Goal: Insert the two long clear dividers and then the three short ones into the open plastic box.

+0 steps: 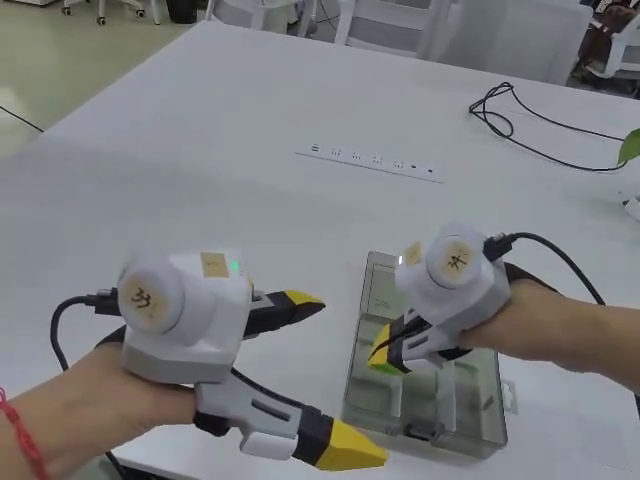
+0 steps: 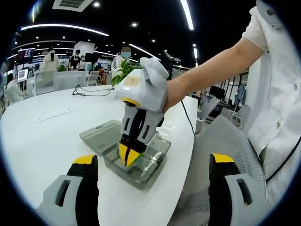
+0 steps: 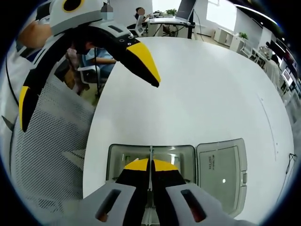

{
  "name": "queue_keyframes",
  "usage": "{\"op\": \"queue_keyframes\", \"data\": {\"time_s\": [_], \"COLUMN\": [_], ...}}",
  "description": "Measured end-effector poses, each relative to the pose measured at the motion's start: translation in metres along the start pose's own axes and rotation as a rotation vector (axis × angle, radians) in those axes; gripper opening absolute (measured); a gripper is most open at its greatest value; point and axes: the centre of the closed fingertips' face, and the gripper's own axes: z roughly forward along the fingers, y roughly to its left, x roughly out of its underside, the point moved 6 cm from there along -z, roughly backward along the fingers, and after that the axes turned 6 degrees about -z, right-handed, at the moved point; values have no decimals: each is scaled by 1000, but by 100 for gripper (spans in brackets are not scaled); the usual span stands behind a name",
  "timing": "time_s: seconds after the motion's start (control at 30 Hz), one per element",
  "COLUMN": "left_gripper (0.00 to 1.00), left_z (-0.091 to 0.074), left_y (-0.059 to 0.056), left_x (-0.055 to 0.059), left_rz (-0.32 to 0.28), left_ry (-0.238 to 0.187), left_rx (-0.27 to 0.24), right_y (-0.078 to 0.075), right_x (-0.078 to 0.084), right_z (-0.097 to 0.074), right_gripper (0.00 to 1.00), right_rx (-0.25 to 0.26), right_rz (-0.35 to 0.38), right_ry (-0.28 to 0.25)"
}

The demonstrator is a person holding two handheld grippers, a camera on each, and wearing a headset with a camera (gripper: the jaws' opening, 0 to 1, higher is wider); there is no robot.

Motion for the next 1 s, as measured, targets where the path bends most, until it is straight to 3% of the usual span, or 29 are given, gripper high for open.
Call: {"op": "queue_keyframes", "data": {"time_s": [0.43, 1.0], "left_gripper": [100, 100], "left_z": [-1, -4], "left_y": [0, 3], "left_x": [2, 4], "left_rz": [7, 10], "left_ry": [17, 48], "left_rx": [-3, -15], "right_y": [2, 8], "right_x": [-4, -4], "right_z": [-9, -56], "right_gripper": [10, 24], "right_rx": [25, 76], "right_rz": [19, 80], "right_ry": [-34, -145]}}
